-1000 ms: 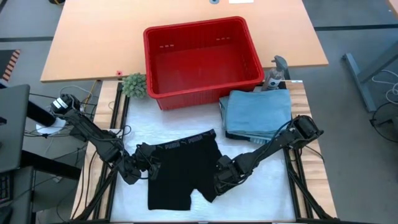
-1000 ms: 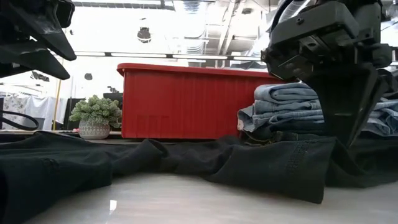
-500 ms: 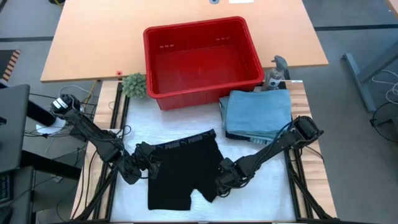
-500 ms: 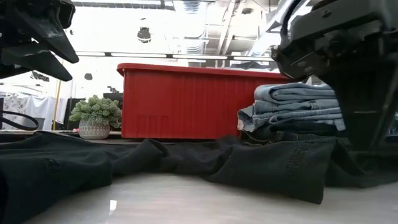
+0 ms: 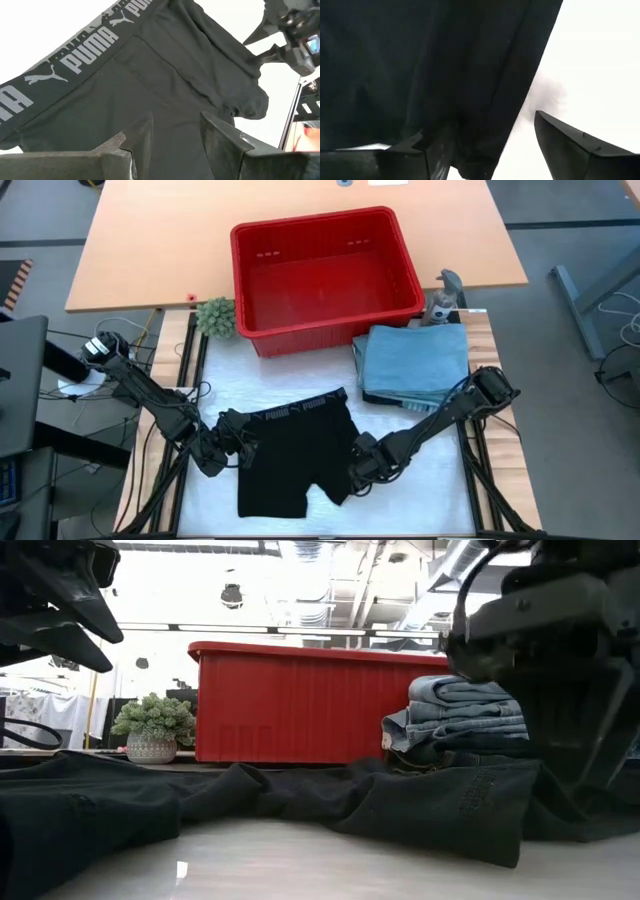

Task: Fold Laundry from Bin
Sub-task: Fold the black boxer short

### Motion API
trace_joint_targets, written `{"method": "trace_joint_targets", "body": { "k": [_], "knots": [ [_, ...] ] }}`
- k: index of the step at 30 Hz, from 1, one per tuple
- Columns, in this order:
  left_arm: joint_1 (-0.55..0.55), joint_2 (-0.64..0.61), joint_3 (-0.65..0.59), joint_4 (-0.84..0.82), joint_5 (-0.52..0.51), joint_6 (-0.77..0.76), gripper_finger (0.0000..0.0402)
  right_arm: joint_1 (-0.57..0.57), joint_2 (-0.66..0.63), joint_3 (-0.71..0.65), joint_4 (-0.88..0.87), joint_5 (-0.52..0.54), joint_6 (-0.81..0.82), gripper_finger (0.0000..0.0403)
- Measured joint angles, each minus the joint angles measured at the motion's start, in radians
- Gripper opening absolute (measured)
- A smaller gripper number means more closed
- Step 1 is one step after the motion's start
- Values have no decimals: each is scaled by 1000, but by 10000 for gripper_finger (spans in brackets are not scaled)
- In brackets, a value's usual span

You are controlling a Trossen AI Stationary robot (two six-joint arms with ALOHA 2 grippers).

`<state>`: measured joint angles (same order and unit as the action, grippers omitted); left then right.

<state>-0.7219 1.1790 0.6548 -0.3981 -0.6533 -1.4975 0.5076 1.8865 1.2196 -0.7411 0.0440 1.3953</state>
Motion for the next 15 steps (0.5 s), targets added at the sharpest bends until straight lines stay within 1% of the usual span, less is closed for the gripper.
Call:
{"method": "trace_joint_targets", "body": {
  "k": [3, 5, 8, 13, 14, 15],
  "knots": [
    [0, 0, 0, 0, -7, -12, 148, 1, -3, -22, 29, -31, 4, 265],
    [0, 0, 0, 0, -7, -15, 148, 0, -3, -25, 25, -35, 16, 240],
    [0, 0, 0, -1, -8, -15, 148, -1, -3, -26, 15, -44, 19, 177],
    [1, 1, 0, 0, -15, -37, 148, -8, -2, -27, 28, -67, 2, 33],
    [2, 1, 0, 0, -16, -43, 148, -7, -2, -26, 29, -67, -7, 21],
    [2, 1, 0, 0, -16, -52, 147, -7, -2, -26, 30, -67, -11, 18]
  ]
}}
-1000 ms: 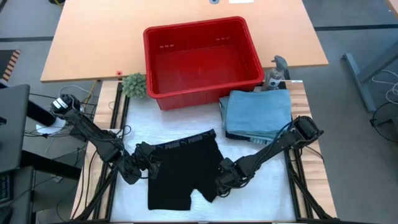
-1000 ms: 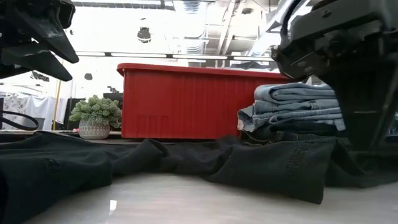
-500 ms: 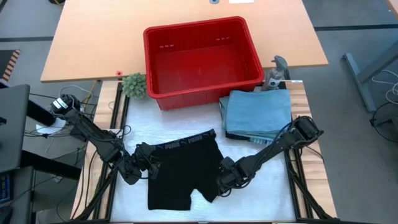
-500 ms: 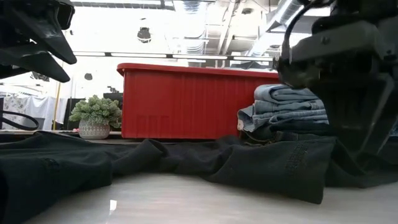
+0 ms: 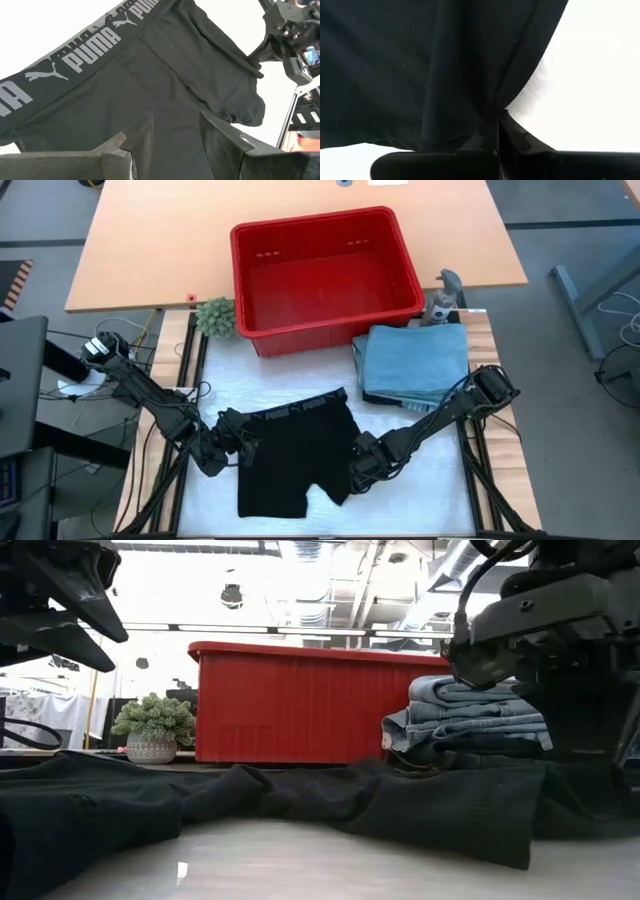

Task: Fold Laundry from Bin
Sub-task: Fold the black boxer short

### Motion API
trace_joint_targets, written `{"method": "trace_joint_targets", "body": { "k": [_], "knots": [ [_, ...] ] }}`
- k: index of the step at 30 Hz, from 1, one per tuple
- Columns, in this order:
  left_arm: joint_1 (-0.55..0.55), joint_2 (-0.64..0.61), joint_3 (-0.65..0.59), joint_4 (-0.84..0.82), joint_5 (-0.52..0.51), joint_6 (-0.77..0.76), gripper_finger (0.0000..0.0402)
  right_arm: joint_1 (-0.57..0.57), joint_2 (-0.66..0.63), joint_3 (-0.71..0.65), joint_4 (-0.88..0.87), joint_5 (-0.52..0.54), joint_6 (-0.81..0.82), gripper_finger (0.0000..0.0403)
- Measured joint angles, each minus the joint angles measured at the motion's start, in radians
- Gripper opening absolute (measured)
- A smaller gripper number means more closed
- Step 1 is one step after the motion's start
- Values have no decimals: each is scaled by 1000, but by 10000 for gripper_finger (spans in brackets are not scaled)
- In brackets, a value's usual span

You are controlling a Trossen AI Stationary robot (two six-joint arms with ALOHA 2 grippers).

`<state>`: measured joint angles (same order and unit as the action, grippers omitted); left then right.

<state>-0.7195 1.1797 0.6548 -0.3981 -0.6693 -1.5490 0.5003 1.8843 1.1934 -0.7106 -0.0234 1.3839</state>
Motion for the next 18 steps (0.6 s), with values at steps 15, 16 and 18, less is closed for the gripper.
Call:
{"method": "trace_joint_targets", "body": {
  "k": [15, 16, 18],
  "knots": [
    [24, 1, -69, 118, 69, -24, 132, -5, 2, 88, 6, -16, -30, 13],
    [28, 1, -92, 171, 84, -8, 127, -5, 2, 99, 9, -14, -30, 13],
    [39, 1, -138, 271, 96, 32, 116, -7, 1, 117, 13, -8, -19, 13]
  ]
}}
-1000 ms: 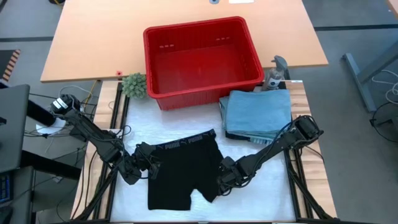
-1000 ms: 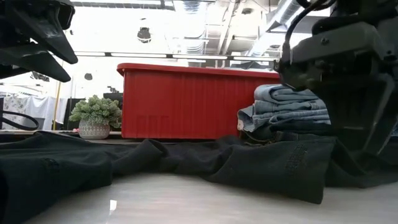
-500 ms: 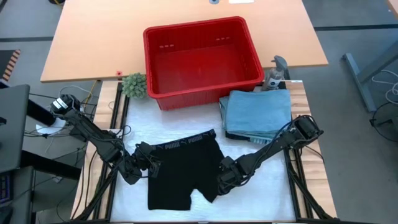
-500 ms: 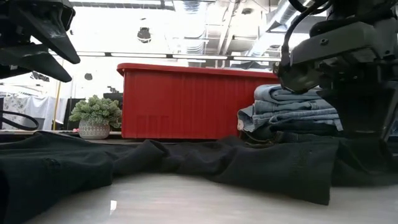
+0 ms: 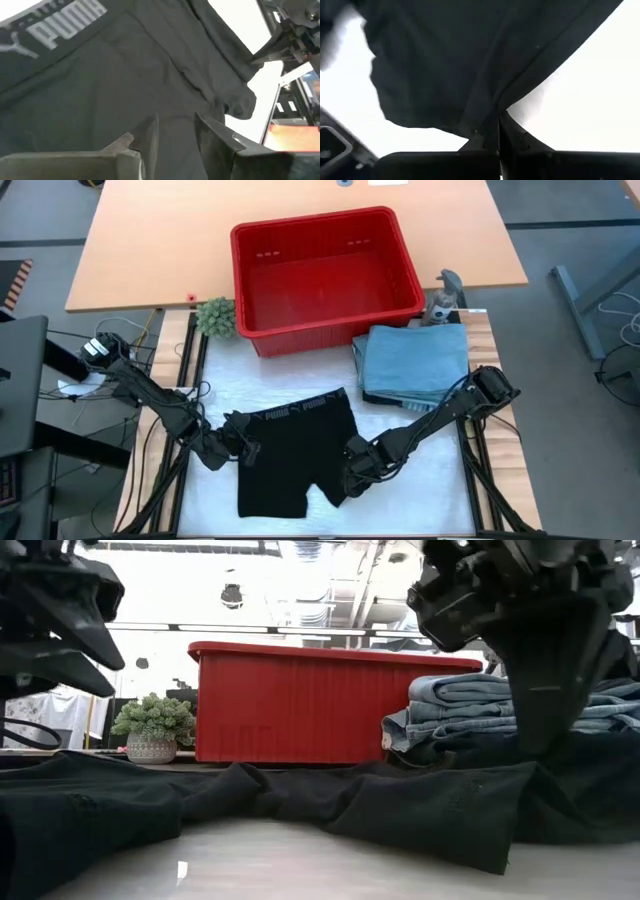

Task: Fold Laundry from Bin
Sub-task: Fold the black boxer short

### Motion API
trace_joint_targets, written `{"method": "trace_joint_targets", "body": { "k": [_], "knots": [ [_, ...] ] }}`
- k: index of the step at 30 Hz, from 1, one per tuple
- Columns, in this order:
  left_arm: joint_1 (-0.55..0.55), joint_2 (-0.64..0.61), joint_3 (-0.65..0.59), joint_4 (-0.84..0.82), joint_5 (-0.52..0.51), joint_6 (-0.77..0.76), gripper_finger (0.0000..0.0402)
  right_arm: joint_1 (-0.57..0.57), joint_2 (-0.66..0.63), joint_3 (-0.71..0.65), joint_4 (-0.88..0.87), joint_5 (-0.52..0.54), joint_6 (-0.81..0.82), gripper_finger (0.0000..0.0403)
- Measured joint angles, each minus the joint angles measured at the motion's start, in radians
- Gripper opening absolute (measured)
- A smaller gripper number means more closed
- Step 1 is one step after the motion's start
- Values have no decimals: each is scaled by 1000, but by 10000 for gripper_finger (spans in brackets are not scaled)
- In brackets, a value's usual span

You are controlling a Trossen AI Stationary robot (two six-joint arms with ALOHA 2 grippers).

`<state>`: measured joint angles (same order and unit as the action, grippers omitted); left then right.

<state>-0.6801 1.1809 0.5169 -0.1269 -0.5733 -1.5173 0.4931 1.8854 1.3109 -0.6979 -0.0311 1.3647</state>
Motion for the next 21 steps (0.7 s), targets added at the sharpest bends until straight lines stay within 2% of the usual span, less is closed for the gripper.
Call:
{"method": "trace_joint_targets", "body": {
  "k": [6, 10, 16, 21],
  "knots": [
    [104, 1, -30, 129, 13, 183, 59, -5, 0, 25, -1, 28, 84, 13],
    [215, 44, -20, 314, 126, 375, 8, -11, 0, 25, -3, 29, 102, 13],
    [310, 236, 46, 353, 321, 464, 0, -18, -1, 25, -3, 34, 110, 13],
    [307, 406, 128, 389, 352, 539, 0, -18, -1, 25, -4, 38, 120, 13]
  ]
}}
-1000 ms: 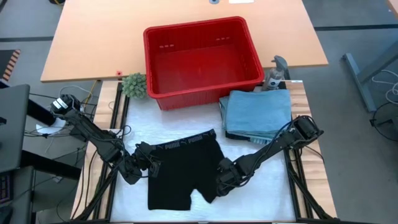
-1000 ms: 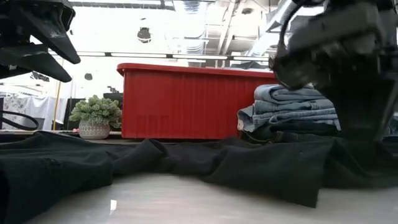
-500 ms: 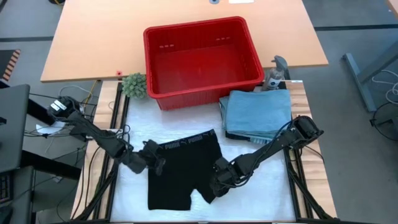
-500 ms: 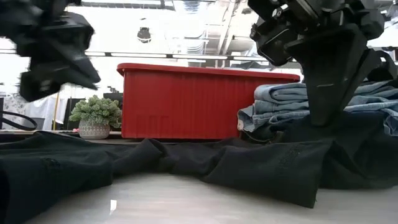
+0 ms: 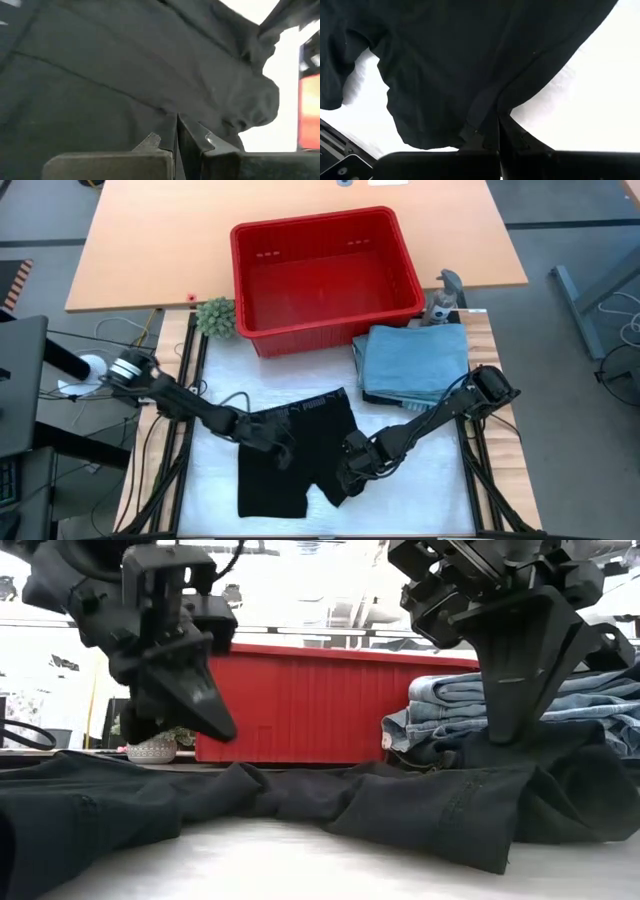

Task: Fold Laundry from Bin
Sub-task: Fold the black boxer short

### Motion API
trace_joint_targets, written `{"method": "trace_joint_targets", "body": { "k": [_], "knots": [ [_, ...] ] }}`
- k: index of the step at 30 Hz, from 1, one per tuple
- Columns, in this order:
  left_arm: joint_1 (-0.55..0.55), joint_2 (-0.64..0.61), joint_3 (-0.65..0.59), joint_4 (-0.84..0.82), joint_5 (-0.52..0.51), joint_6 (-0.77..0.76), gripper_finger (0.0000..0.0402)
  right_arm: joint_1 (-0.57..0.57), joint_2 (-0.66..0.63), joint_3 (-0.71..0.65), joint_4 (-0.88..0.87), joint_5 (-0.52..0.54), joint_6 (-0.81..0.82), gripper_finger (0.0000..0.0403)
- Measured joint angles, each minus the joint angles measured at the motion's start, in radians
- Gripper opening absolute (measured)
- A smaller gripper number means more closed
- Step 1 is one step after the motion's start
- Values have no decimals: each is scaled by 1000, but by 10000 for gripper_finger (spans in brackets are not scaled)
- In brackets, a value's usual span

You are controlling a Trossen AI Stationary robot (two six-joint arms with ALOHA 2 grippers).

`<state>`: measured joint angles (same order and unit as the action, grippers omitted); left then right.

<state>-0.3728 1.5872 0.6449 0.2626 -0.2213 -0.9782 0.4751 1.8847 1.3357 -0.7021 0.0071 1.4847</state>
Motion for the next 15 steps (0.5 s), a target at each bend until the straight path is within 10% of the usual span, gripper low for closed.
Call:
{"method": "trace_joint_targets", "body": {
  "k": [15],
  "knots": [
    [13, 262, 207, -66, 83, 76, 0, 16, -1, 41, -10, 5, 29, 13]
  ]
}}
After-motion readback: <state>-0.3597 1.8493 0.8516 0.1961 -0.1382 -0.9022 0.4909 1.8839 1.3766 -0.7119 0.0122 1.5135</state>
